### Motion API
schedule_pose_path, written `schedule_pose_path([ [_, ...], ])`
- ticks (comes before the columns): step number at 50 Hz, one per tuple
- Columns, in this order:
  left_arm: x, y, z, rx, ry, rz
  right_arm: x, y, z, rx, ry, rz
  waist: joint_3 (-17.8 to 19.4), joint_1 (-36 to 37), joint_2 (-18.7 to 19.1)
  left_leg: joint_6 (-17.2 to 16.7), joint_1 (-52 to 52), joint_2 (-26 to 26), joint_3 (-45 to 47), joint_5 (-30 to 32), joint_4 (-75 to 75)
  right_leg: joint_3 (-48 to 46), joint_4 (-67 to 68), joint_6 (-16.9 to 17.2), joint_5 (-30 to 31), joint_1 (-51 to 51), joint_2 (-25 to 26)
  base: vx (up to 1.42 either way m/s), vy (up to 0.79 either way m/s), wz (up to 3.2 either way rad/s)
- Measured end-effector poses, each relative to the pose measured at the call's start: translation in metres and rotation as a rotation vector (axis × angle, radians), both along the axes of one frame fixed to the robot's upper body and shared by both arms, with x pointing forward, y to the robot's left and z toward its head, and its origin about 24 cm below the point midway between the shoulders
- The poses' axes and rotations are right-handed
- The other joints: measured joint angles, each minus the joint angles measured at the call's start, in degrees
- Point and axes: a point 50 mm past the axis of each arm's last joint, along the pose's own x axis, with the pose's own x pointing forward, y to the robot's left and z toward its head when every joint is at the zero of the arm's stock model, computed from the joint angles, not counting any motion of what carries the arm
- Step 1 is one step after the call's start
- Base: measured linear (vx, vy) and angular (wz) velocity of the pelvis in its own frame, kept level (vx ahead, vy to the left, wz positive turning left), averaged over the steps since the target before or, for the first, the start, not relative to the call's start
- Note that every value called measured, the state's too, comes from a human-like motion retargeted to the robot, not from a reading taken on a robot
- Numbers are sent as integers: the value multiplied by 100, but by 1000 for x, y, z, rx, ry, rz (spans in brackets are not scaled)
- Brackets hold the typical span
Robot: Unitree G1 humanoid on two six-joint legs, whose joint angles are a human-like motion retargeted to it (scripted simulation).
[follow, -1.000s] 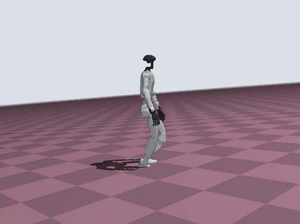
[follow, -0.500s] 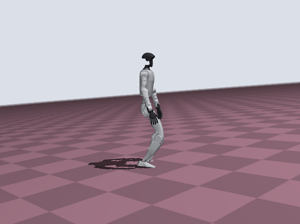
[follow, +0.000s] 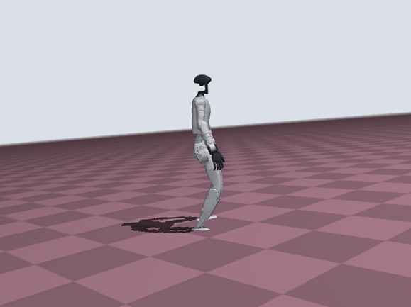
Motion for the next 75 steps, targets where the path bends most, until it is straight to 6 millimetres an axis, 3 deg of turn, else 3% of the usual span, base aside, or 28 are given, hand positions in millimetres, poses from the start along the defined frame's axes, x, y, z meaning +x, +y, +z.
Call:
schedule_pose_path([
  [4, 10, -13, 2, -58, -26, -21, 4, -5, 3, 2, -25, -28, 81, 195, 100, -163, -257, -396, 71, -349, 771, -111, -385, -204, 97, 76, 359, -4, -31, 24],
  [8, 10, -28, -1, -102, -2, -88, 1, -11, 4, 4, -23, -54, 139, 300, 322, -590, -157, -1211, 58, -541, 989, -183, -721, -273, 365, 168, 775, -5, -24, 35],
  [11, 4, -35, -5, -117, 31, -112, -1, -11, 3, 16, -13, -61, 206, 226, 306, -608, 227, -1926, 93, -496, 347, -227, -673, -237, 436, 185, 794, -5, -21, 53],
  [15, -13, -38, -12, -116, 95, -121, -3, -3, 0, 52, 5, -47, 293, 54, 90, -271, 593, -2417, 163, -469, -346, -289, 221, 31, 356, -152, 477, -7, -20, 64],
  [20, -31, -39, -17, -103, 176, -151, -8, 13, -6, 115, 39, -2, 367, -161, -498, 11, 661, -3154, 30, -340, -694, 10, 2001, 706, 341, -1008, -297, -7, -18, 82],
  [23, -35, -35, -18, -85, 202, -164, -7, 19, -7, 136, 53, 29, 275, -208, -776, 80, 698, -3482, -66, -128, -1088, 22, 2592, 777, 284, -1326, -922, -1, -15, 70],
  [27, -43, -31, -19, -70, 226, -166, -4, 23, -6, 138, 51, 76, 235, -120, -894, 74, 756, -3453, -196, -66, -1128, 40, 2634, 710, 298, -1334, -1273, 1, -14, 40],
  [31, -49, -25, -19, -52, 234, -161, 2, 30, -4, 139, 28, 124, 213, 29, -899, 8, 830, -3255, -336, -86, -1023, 78, 2115, 654, 291, -1081, -1147, 3, -15, 20],
  [40, -56, -15, -18, -12, 215, -113, 16, 46, 1, 135, -45, 219, 252, 336, -604, -322, 680, -2249, -507, -528, -1, -125, 758, 260, 33, -221, -85, 5, -17, -1],
  [45, -42, -13, -15, -17, 168, -72, 22, 48, 3, 132, -63, 226, 359, 446, -249, -361, 291, -1317, -385, -510, 1151, -264, -86, -102, 117, 212, 710, 3, -16, -4],
  [49, -33, -17, -14, -37, 146, -50, 16, 44, 0, 124, -39, 203, 460, 498, -123, -300, 23, -1057, -402, -499, 1832, -200, -329, -280, 163, 345, 1017, 1, -14, -12],
  [54, -25, -21, -13, -52, 133, -37, 6, 35, -4, 108, 8, 157, 543, 509, -67, -284, -159, -1232, -424, -572, 1877, -25, -410, -337, 216, 375, 1162, 0, -10, -19],
  [64, -5, -23, -8, -48, 86, -52, -5, 23, -7, 102, 52, 83, 531, 337, -128, -310, -119, -1965, -442, -365, 616, 248, -156, -267, 202, 151, 992, 0, -4, -10],
  [75, 15, -23, -2, -34, 8, -40, -17, 15, -9, 78, 62, 36, 422, 180, -48, -316, 20, -2158, -449, -337, 151, 255, 40, -235, 137, 45, 838, 1, 1, 3],
])
